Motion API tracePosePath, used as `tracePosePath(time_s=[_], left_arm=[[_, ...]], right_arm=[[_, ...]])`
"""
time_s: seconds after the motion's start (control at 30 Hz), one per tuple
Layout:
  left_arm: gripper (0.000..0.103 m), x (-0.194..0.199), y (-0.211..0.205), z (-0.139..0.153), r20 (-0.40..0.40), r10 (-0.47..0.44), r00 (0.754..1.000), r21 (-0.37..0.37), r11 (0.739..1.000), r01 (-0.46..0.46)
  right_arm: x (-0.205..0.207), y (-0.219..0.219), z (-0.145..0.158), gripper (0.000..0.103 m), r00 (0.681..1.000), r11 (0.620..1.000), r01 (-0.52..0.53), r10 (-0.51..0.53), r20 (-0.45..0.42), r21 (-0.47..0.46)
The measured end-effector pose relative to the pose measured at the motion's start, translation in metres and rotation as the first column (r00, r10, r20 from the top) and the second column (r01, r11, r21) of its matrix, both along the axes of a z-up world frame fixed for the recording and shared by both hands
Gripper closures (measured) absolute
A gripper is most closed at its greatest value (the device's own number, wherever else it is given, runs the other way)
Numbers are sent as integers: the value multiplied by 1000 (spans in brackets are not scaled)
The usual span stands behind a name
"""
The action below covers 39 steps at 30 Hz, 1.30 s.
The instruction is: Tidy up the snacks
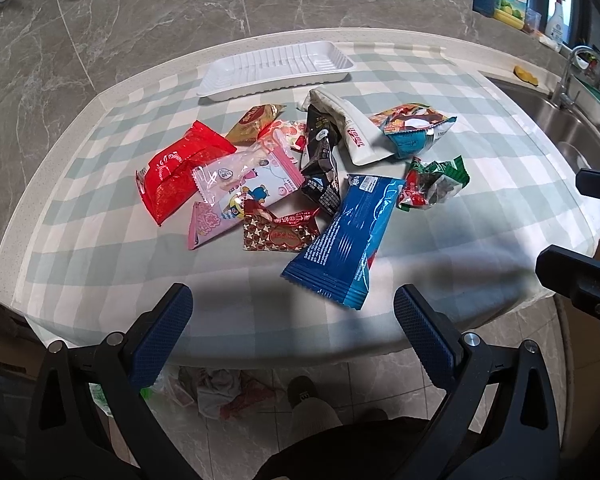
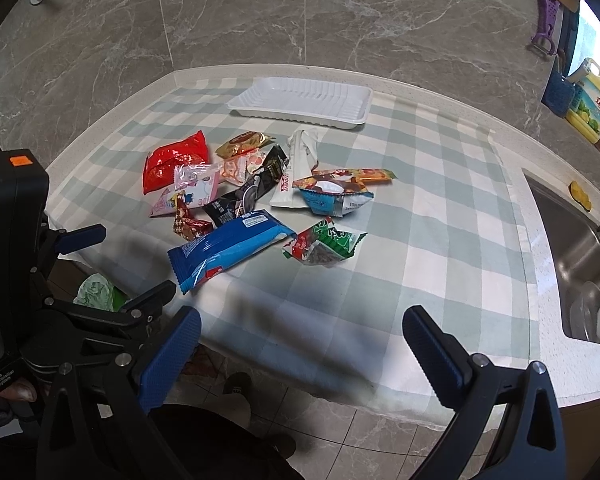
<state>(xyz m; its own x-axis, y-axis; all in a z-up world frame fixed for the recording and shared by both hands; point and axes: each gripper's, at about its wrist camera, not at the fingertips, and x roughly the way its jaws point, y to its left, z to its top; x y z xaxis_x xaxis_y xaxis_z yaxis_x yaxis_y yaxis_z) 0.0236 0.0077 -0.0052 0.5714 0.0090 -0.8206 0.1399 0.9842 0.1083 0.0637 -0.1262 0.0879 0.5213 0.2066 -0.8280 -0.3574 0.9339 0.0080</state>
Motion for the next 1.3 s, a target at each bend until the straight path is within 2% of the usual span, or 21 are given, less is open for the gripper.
tracePosePath(time_s=[0.53, 0.93, 1.1, 1.3], left_arm=[[1, 3, 10, 2, 4, 31, 1000, 6, 999, -31], [1, 6, 18, 9, 22, 53, 998, 19, 998, -54], [1, 9, 22, 13, 36, 59, 998, 28, 998, -60], [1, 14, 33, 17, 50, 61, 997, 58, 996, -64]], right_arm=[[7, 0, 0, 0, 1000, 999, -21, 22, -7, 34], [14, 3, 0, 0, 998, 995, -48, 51, -28, 92], [19, 1, -2, 0, 997, 987, -46, 55, -56, 156], [29, 2, -15, 2, 987, 958, -16, 62, -151, 287]])
